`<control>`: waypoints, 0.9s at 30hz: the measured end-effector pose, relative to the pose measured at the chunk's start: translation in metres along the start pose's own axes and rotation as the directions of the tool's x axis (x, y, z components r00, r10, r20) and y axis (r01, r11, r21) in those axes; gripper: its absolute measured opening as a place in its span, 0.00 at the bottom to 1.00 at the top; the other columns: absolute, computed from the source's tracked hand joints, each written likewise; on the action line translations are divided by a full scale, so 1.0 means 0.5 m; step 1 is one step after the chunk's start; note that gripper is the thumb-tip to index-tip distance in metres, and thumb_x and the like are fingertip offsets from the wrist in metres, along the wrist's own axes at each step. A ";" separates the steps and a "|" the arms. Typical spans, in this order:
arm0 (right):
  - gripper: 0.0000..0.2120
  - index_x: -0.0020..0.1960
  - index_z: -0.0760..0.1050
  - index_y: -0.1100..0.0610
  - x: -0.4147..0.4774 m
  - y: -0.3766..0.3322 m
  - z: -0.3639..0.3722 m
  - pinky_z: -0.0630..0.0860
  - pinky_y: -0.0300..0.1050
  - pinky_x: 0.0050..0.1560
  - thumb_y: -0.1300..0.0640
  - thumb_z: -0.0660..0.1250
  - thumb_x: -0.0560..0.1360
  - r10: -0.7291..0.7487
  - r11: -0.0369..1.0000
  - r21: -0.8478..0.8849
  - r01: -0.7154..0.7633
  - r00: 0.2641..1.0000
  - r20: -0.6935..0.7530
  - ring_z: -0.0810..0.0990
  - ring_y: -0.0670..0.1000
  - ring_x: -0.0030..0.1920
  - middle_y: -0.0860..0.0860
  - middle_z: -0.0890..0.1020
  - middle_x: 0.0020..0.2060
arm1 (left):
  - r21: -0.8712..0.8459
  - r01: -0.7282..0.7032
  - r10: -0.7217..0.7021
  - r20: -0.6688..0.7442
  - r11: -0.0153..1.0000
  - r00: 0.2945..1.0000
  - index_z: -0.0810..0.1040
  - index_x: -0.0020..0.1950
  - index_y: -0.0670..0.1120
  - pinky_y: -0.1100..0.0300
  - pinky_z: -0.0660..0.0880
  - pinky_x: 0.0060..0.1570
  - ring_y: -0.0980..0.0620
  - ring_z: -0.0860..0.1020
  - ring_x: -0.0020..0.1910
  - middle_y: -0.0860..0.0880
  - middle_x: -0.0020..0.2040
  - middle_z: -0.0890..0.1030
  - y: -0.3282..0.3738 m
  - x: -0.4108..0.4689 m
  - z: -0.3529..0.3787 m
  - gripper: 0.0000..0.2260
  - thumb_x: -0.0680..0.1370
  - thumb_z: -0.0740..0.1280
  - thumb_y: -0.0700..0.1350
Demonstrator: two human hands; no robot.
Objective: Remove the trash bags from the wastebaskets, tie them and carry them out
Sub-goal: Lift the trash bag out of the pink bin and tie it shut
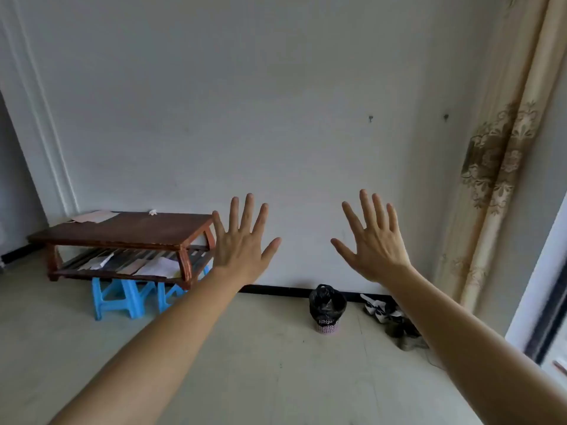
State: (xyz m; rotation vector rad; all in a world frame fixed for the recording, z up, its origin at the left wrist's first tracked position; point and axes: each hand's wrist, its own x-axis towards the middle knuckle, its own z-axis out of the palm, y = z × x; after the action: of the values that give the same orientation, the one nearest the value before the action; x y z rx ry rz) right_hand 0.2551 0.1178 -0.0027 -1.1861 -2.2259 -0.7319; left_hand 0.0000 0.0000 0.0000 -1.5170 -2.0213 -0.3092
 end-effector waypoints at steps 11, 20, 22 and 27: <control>0.39 0.81 0.50 0.54 0.173 0.234 0.375 0.54 0.62 0.77 0.31 0.47 0.79 0.112 0.991 0.067 -0.119 0.989 0.094 0.53 0.64 0.79 0.62 0.50 0.80 | -0.068 -0.022 0.029 0.092 0.997 0.995 0.38 0.81 0.51 0.34 0.44 0.74 0.40 0.38 0.80 0.44 0.81 0.37 0.151 0.332 0.336 0.33 0.81 0.41 0.66; 0.38 0.81 0.52 0.56 0.338 0.393 0.698 0.58 0.61 0.76 0.33 0.50 0.80 0.145 0.981 0.081 -0.176 0.944 0.297 0.56 0.64 0.79 0.63 0.53 0.79 | -0.063 -0.011 0.026 0.237 0.998 0.971 0.41 0.81 0.50 0.36 0.48 0.75 0.40 0.43 0.80 0.43 0.82 0.41 0.248 0.594 0.592 0.33 0.81 0.43 0.65; 0.38 0.81 0.52 0.56 0.369 0.406 0.778 0.56 0.59 0.77 0.34 0.51 0.80 0.135 0.982 0.078 -0.171 0.931 0.338 0.55 0.63 0.79 0.63 0.53 0.80 | -0.080 -0.017 0.038 0.261 0.997 0.965 0.42 0.81 0.50 0.35 0.49 0.74 0.40 0.43 0.80 0.42 0.82 0.41 0.260 0.644 0.668 0.33 0.81 0.44 0.64; 0.37 0.81 0.50 0.56 0.469 0.439 0.975 0.54 0.57 0.77 0.35 0.50 0.81 0.154 0.978 0.066 -0.197 0.900 0.409 0.52 0.62 0.80 0.62 0.51 0.80 | -0.161 -0.028 0.084 0.356 0.987 0.931 0.39 0.81 0.51 0.37 0.53 0.74 0.40 0.43 0.80 0.43 0.81 0.37 0.287 0.772 0.883 0.32 0.82 0.45 0.64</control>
State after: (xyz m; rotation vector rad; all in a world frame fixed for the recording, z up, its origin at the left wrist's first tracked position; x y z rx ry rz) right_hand 0.2386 0.6814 -0.1548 -1.5735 -2.4004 -0.3098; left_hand -0.0733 0.5795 -0.1531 -1.8354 -2.2727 -0.1739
